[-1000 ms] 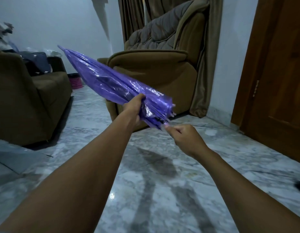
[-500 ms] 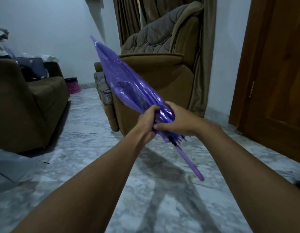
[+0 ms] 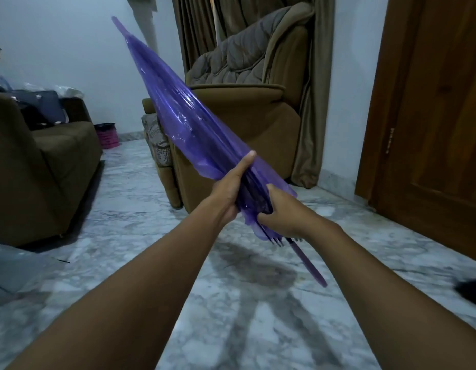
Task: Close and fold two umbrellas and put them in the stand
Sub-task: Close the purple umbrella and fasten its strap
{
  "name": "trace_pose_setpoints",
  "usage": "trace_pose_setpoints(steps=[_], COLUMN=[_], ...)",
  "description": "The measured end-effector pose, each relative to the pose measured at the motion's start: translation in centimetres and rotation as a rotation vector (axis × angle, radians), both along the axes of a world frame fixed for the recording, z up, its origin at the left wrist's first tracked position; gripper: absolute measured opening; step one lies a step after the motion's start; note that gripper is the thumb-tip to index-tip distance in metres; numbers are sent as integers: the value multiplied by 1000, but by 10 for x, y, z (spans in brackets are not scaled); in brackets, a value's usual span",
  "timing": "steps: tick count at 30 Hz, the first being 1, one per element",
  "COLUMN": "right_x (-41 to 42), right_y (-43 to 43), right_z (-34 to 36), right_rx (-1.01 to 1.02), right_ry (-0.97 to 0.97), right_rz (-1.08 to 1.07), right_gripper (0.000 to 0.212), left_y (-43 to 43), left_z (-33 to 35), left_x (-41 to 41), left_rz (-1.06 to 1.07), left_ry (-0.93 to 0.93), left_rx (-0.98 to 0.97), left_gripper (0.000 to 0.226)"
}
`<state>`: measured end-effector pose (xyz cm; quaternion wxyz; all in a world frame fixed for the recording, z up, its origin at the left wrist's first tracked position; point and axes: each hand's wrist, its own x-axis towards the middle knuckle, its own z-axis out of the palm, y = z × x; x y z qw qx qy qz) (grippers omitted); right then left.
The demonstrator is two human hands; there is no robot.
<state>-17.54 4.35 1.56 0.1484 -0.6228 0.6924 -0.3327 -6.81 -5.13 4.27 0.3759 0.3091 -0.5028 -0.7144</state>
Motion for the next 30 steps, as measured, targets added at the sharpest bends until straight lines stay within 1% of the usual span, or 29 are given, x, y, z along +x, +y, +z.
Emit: trace_pose_setpoints(steps=[2,4,5,6,8,10,11,12,13,14,15,16,17,18,19,20,22,23,25,26,27,28,29,30], right_x=[4,8,10,12,16,16,16,16,16,14,11,7,4,2,0,-1,-2,-5,-16,-24,-33,-41,-48,-53], right_y=[2,6,8,10,14,14,13,13,12,11,11,11,11,11,11,10,10,11,15,18,21,25,30,33], right_z=[-2,-3,-4,-4,-1,1,2,3,4,6,10,13,15,17,18,19,24,27,39,46,54,63,73,83], right_rx=[20,11,-27,-90,-258,-366,-384,-373,-327,-234,-113,-7,59,87,90,83,58,52,64,81,95,105,104,104], right_ry=[54,221,287,311,310,405,467,505,499,447,353,236,140,93,90,107,160,197,288,333,371,403,440,483], right_rz=[-31,-125,-182,-239,-356,-453,-471,-469,-447,-401,-328,-246,-175,-128,-111,-108,-127,-143,-174,-190,-204,-222,-237,-251], right_gripper=[44,70,81,90,100,111,117,123,127,130,128,118,99,76,57,44,31,28,27,27,27,26,26,25], left_y=[-4,-6,-6,-5,0,4,5,7,8,10,12,15,17,19,21,22,24,26,33,37,43,49,54,59], left_z=[-5,-8,-8,-7,-6,-8,-9,-10,-11,-10,-8,-7,-5,-3,-2,0,5,8,13,15,17,18,16,15], left_x=[-1,0,0,0,-1,-1,-1,0,1,1,2,2,2,1,1,1,2,3,4,5,7,9,10,13], left_rz=[98,144,140,136,143,145,141,130,107,79,58,44,28,11,-9,-18,-8,-1,-9,-13,-15,11,66,186], left_ry=[-19,-27,-22,-11,24,65,77,82,88,96,99,95,94,82,57,18,-110,-207,-429,-560,-666,-724,-765,-820], left_rx=[46,64,69,74,100,115,114,111,112,111,110,103,93,69,28,-19,-95,-114,-165,-231,-338,-502,-737,-1053], left_gripper=[71,58,55,54,51,47,44,41,38,32,27,23,20,21,24,26,32,42,76,87,92,88,79,71])
